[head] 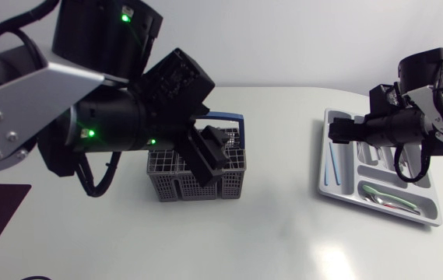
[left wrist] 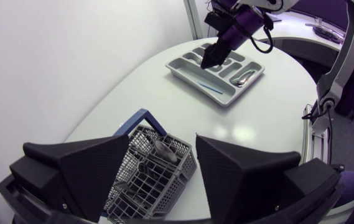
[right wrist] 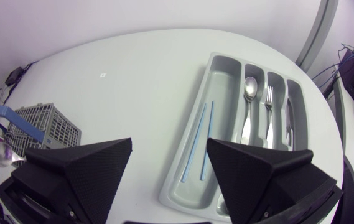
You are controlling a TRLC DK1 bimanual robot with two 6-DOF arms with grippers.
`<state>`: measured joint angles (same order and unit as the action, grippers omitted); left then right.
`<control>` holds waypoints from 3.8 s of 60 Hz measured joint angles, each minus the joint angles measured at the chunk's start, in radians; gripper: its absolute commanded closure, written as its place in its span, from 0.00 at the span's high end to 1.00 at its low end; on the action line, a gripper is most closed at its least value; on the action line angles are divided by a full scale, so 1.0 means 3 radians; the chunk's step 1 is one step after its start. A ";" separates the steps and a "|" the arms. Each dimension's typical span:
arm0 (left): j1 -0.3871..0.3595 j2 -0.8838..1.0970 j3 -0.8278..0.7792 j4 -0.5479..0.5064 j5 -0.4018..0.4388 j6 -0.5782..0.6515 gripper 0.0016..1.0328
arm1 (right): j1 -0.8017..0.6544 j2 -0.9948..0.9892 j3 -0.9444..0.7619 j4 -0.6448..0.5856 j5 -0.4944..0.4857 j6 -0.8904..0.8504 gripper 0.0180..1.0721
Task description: Unload the cutlery basket into the drawer organizer.
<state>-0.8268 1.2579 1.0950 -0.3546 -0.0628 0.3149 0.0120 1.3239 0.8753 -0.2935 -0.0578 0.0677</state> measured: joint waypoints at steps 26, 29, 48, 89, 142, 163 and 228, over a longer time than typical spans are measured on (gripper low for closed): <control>0.0463 -0.0111 -0.0266 0.0454 0.0214 0.0463 0.92 | 0.0154 -0.0753 -0.0680 0.0636 -0.0366 -0.0561 0.84; 0.0571 -0.0140 -0.0389 0.0509 0.0373 0.0488 0.92 | 0.0164 -0.0881 -0.0763 0.0708 -0.0490 -0.0624 0.84; 0.0918 -0.0202 -0.0930 0.0879 0.0938 0.0557 0.92 | 0.0338 -0.1119 -0.0984 0.0796 -0.0958 -0.0955 0.84; 0.0675 0.0355 -0.1511 0.2286 0.0601 0.0440 0.68 | 0.0687 -0.0694 -0.1071 0.1074 -0.0946 -0.1050 0.84; 0.0251 0.0392 -0.1535 0.2405 0.0009 -0.0090 0.31 | 0.0968 -0.0608 -0.1071 0.1144 -0.0764 -0.1052 0.85; 0.0212 0.0392 -0.1535 0.2399 -0.0146 -0.0106 0.32 | 0.0968 -0.0608 -0.1071 0.1144 -0.0764 -0.1052 0.87; 0.0370 0.0595 -0.1489 0.2401 -0.0144 -0.0104 0.68 | 0.0983 -0.0577 -0.1074 0.1147 -0.0753 -0.1091 0.88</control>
<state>-0.7158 1.4364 0.6483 0.3656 -0.1059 0.2836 0.3069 1.1507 0.5529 0.0505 -0.2836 -0.2596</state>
